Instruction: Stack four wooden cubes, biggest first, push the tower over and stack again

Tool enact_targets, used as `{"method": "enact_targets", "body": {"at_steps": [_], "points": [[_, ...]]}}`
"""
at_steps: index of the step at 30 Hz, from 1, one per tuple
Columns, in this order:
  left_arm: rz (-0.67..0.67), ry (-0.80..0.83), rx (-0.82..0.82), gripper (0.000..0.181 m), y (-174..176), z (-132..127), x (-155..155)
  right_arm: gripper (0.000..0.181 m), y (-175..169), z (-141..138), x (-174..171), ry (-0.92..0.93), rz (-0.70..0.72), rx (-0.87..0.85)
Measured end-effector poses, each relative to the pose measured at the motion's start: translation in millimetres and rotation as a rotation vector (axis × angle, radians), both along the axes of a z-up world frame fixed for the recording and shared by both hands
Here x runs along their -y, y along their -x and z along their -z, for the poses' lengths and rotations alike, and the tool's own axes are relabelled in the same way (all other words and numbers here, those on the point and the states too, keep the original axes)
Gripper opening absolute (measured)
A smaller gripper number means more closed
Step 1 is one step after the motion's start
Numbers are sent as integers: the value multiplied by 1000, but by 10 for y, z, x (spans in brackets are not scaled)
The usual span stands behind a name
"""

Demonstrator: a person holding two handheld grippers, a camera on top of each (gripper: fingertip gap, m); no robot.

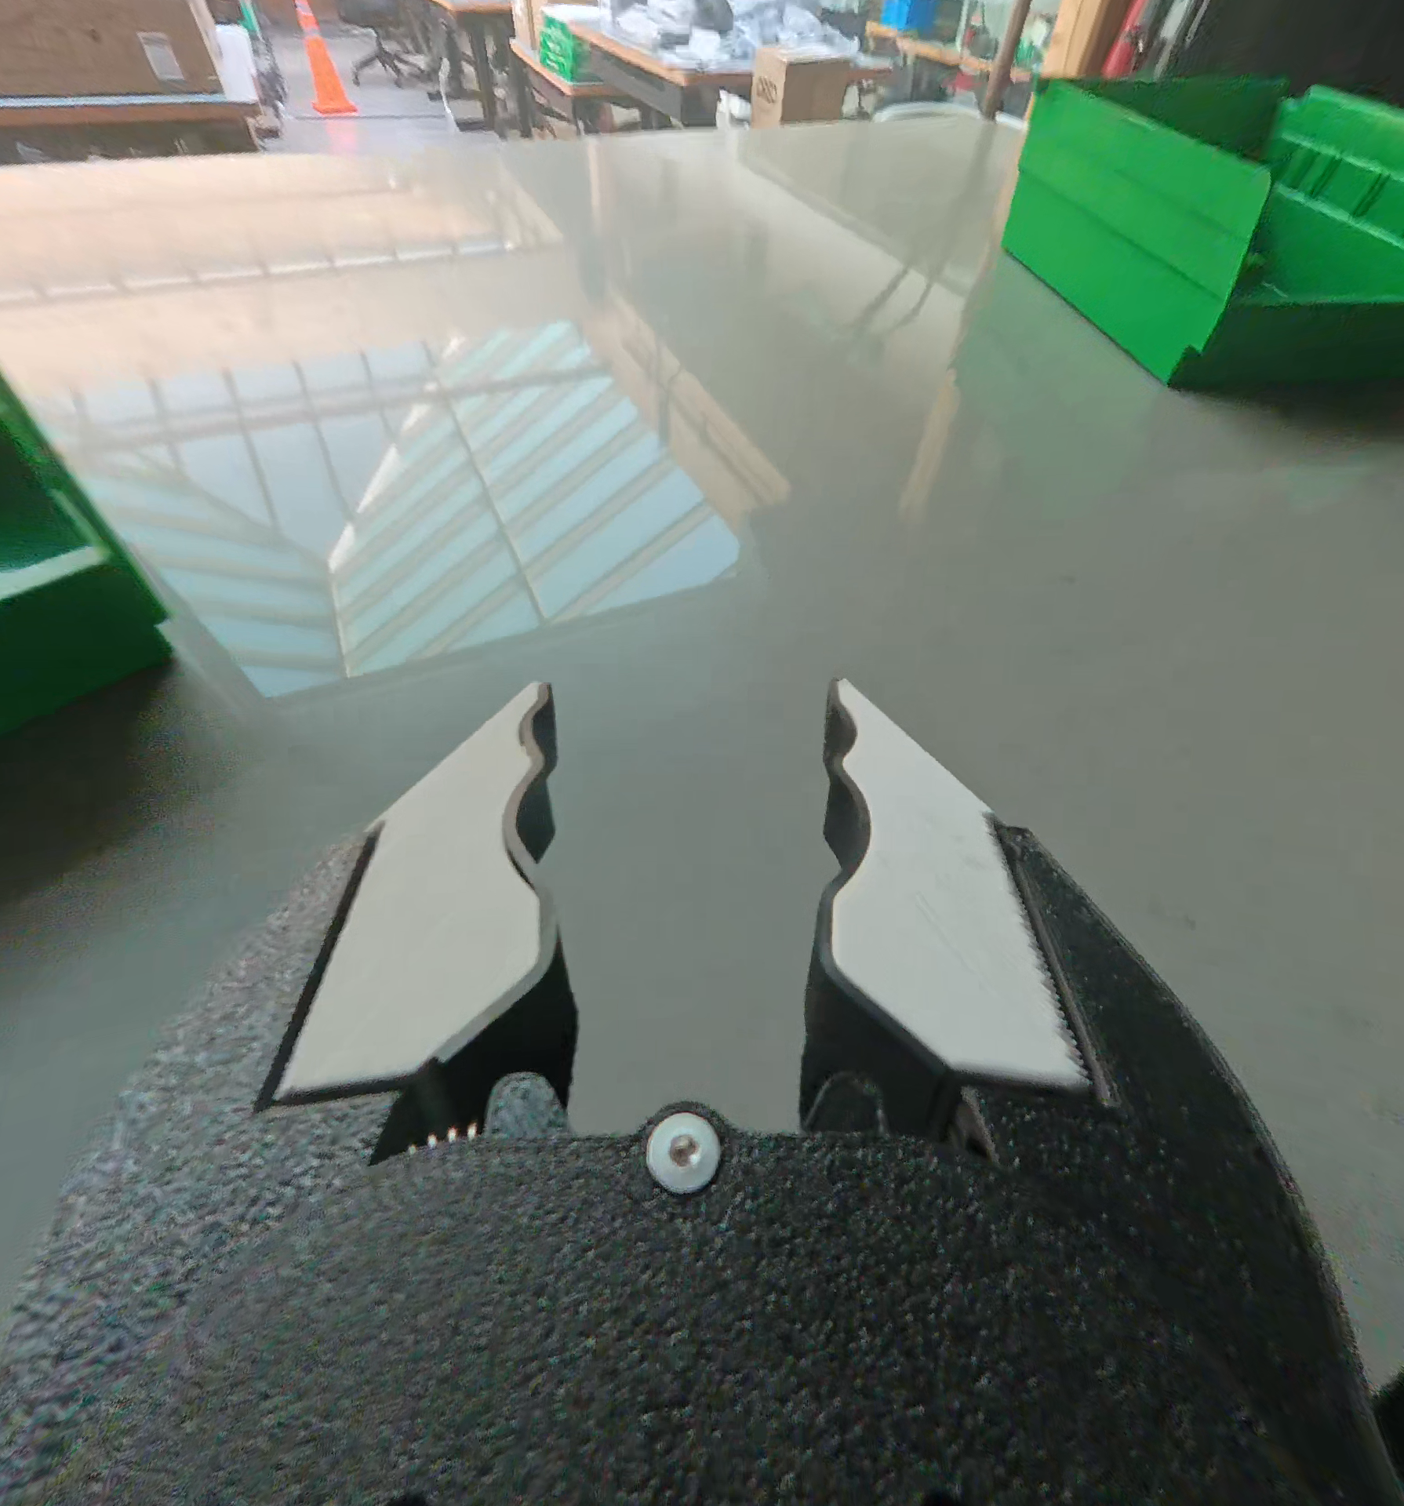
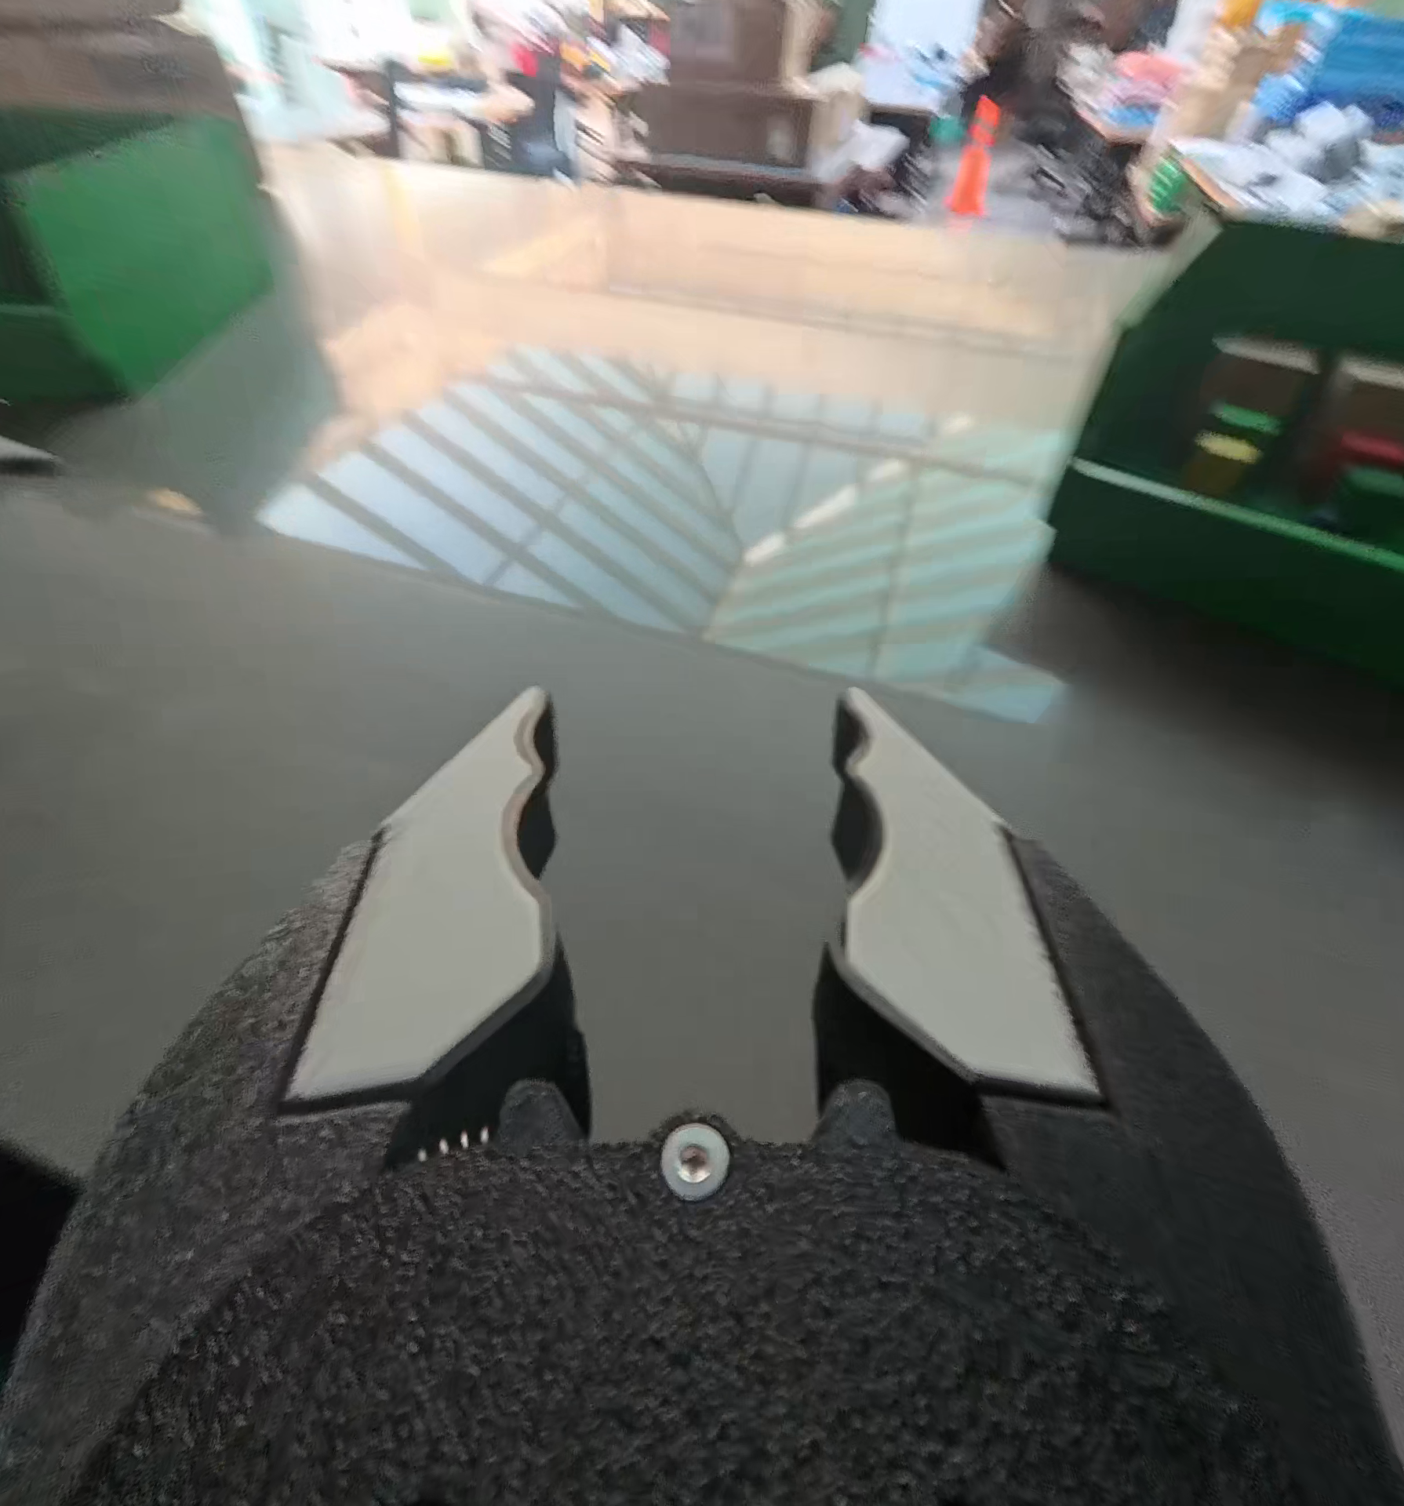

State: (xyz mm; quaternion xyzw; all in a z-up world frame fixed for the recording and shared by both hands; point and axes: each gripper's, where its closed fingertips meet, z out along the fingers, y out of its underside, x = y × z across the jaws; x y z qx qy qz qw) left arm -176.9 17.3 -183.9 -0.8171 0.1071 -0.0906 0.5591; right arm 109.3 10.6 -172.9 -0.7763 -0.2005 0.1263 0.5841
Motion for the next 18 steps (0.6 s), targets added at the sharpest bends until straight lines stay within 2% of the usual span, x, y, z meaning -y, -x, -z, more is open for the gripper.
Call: {"method": "enact_targets", "body": {"at_steps": [1, 4, 8, 9, 12, 18], "points": [[10, 10, -26, 62, -60, 24, -26, 53, 207, -109, 54, -30, -71, -27], [47, 26, -99, 34, -274, 72, -166, 16, 854, -514, 268, -107, -289, -140], [100, 29, -215, 0, -592, 145, -420, 0, 1658, -1009, 712, -164, -588, -243], [101, 24, -250, 0, -650, 151, -480, 0, 1794, -1077, 792, -186, -626, -226], [86, -5, -355, 0, -767, 119, -610, 0, 2044, -1118, 877, -217, -663, -146], [44, -42, -521, 0, -823, 80, -707, 0, 2197, -876, 963, -153, -713, -51]]}}
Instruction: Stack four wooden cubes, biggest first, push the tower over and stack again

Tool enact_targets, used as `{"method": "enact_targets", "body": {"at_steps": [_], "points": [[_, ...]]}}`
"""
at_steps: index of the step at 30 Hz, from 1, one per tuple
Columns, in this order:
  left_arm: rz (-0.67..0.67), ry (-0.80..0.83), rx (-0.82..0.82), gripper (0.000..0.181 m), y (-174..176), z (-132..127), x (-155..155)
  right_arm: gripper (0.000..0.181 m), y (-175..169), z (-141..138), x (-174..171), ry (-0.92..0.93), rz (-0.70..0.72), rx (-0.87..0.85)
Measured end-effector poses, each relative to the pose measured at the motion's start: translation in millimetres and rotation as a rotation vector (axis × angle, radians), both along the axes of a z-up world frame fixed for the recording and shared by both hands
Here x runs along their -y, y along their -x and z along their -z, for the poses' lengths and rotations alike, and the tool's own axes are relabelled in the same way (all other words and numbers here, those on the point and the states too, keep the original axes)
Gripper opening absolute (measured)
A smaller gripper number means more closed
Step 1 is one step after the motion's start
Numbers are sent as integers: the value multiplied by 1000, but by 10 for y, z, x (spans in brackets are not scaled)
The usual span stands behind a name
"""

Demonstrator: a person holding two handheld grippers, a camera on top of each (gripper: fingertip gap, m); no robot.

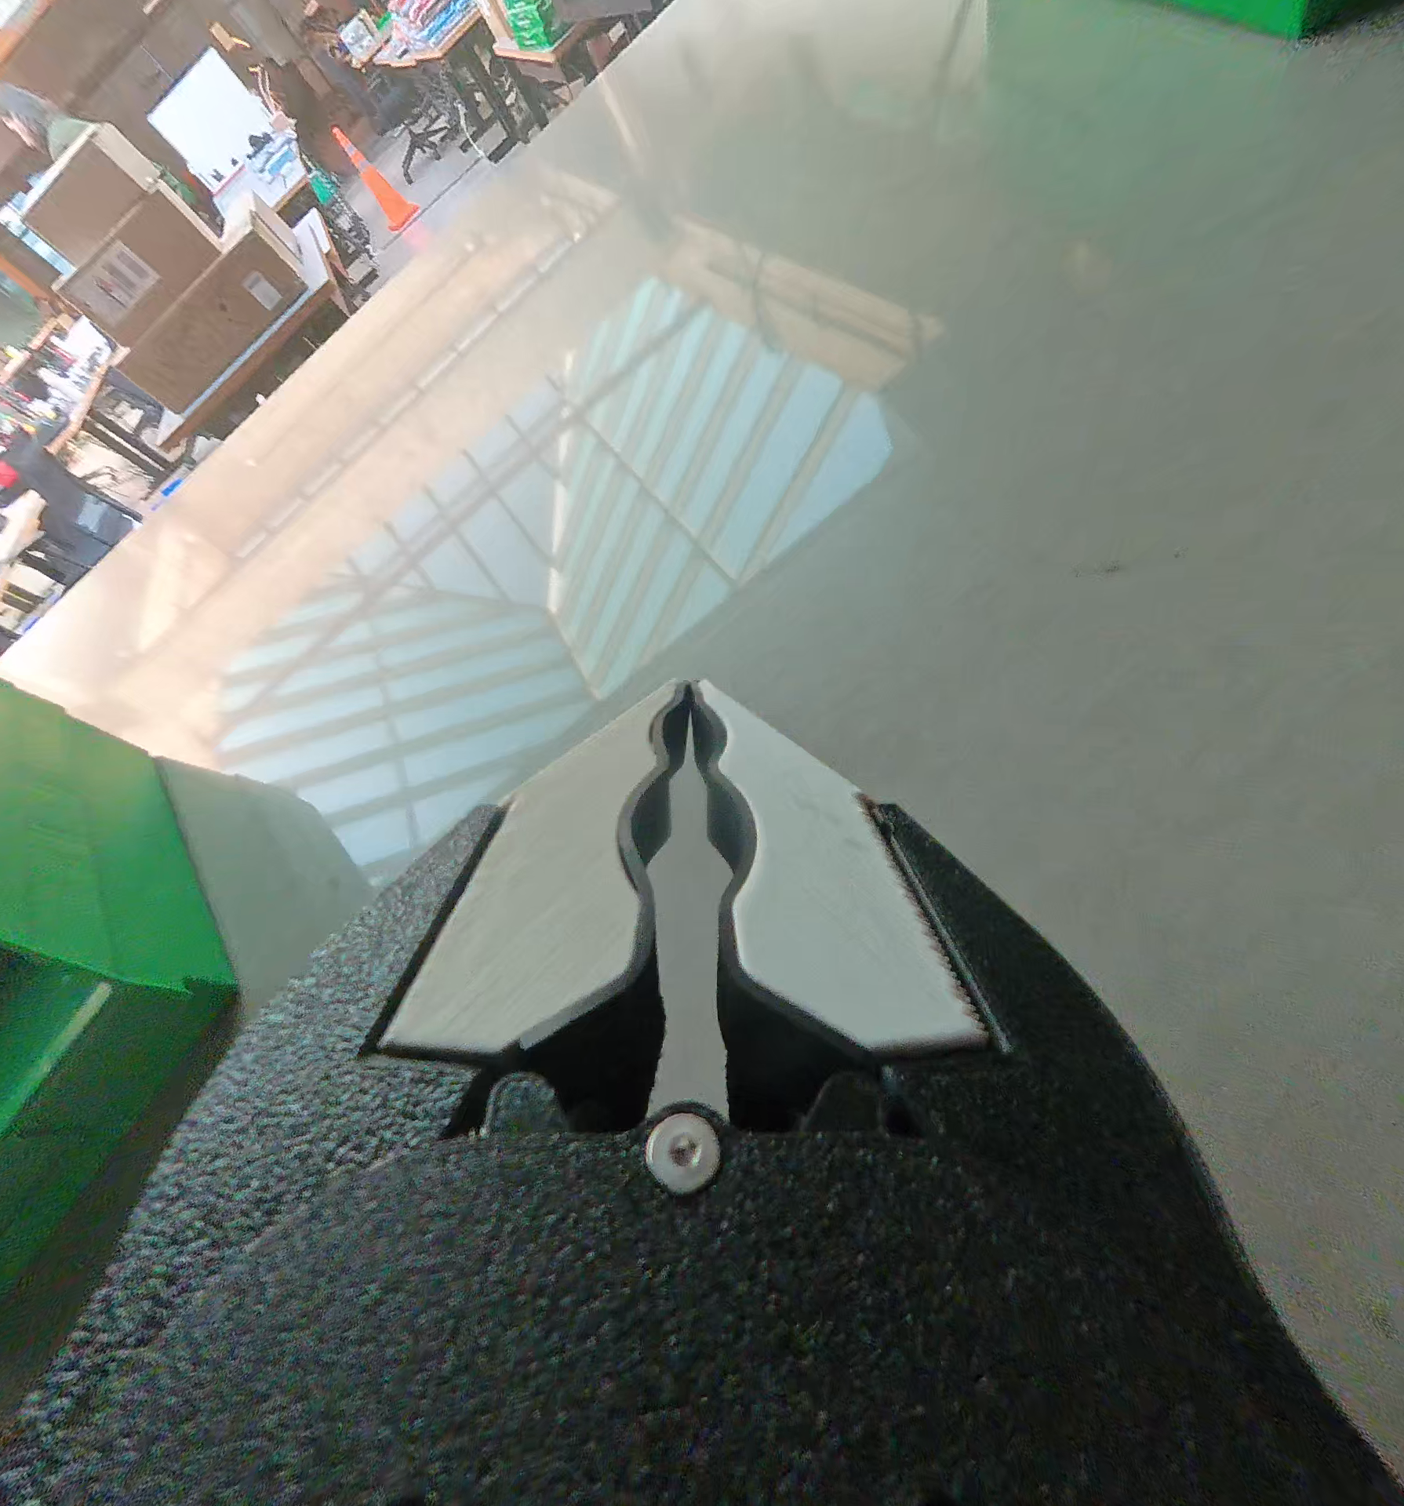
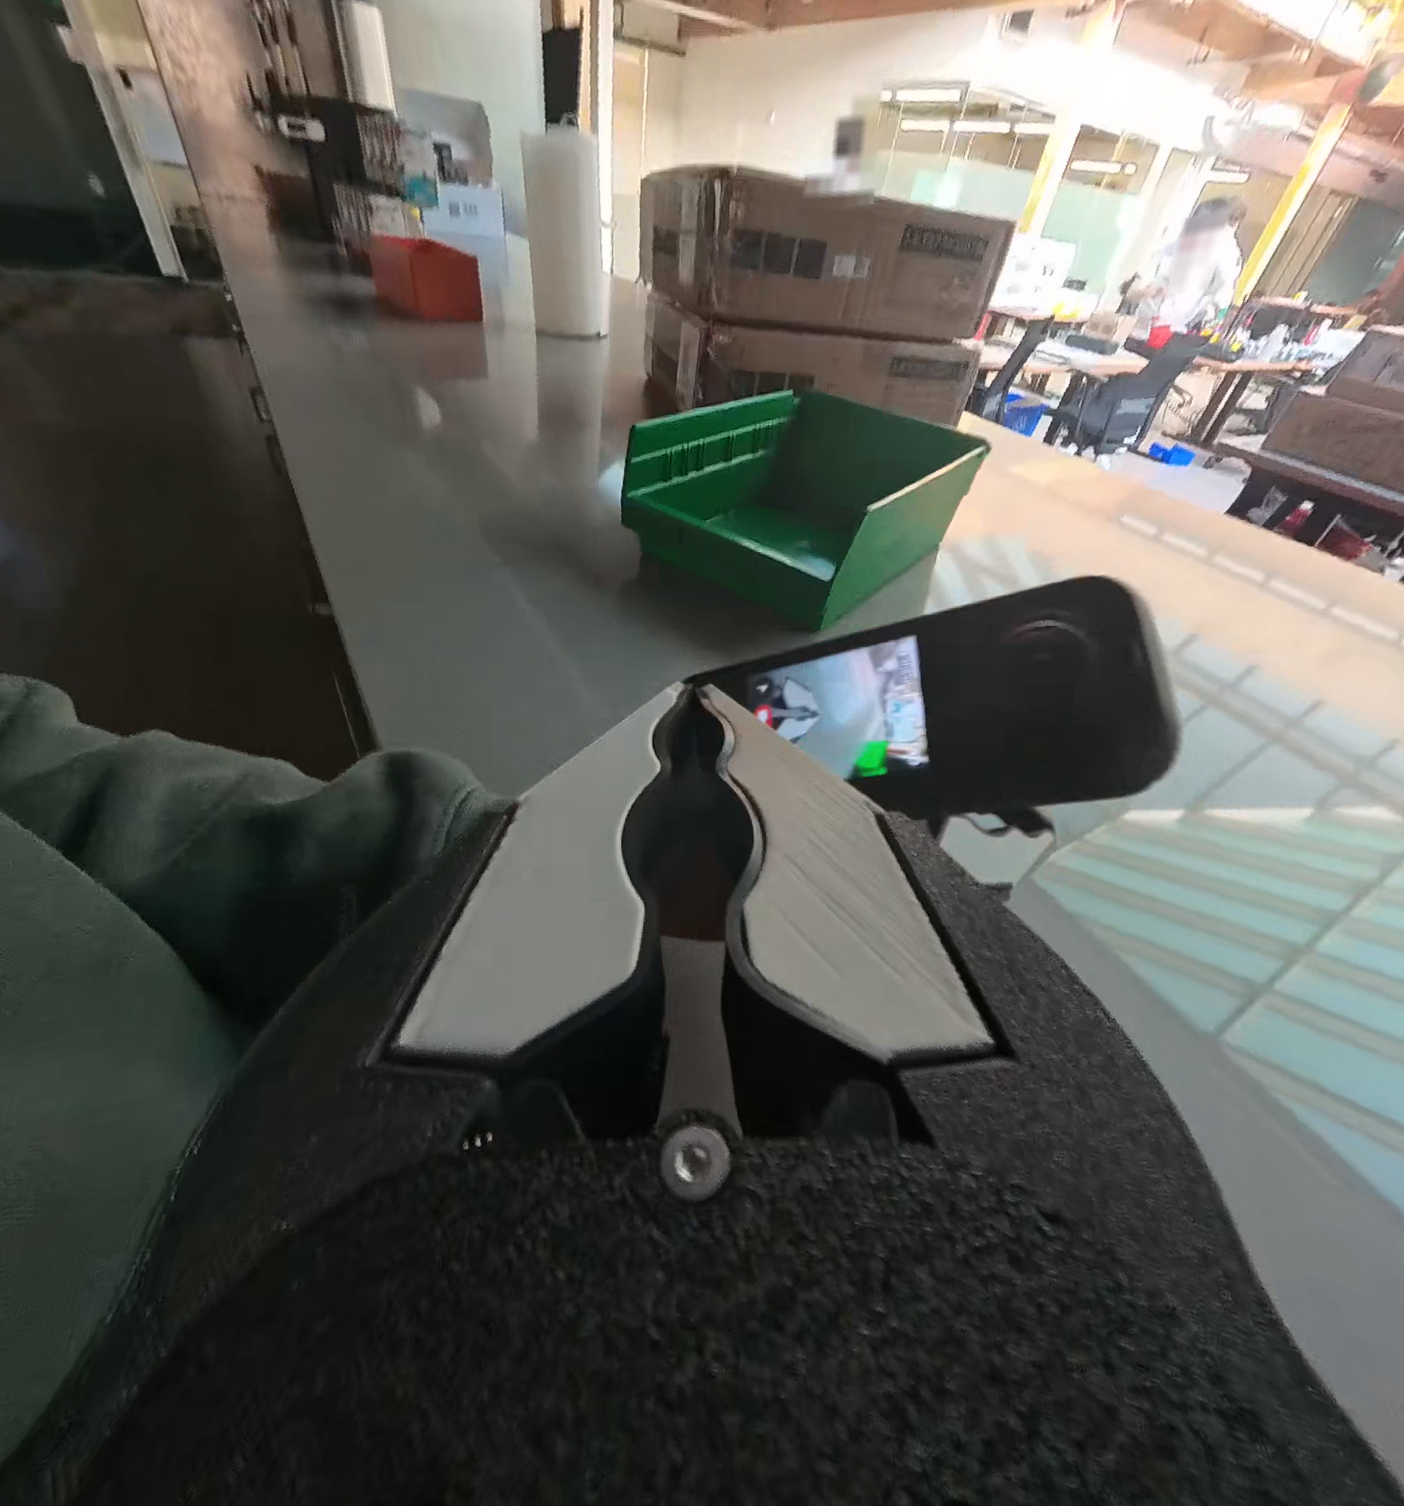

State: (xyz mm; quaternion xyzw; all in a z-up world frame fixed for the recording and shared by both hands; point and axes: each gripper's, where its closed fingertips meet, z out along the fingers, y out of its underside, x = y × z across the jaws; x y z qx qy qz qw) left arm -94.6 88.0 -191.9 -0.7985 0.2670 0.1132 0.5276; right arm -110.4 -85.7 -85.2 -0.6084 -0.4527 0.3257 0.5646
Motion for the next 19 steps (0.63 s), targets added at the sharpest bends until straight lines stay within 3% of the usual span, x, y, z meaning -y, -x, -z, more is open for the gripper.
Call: {"method": "enact_targets", "body": {"at_steps": [7, 12, 16, 19], "points": [[-7, -21, -57, 0, -10, -22, 61, 0, -44, 151, -66, 16, 29, 59], [-30, -24, -130, 0, 92, 4, -59, 0, -38, 194, -156, -152, 82, 198], [-52, -44, -155, 0, 187, -49, -217, 0, -12, 141, -186, -107, 34, 135], [-17, 16, -59, 0, 106, -1, -229, 0, -132, -148, -182, -49, 1, -80]]}}
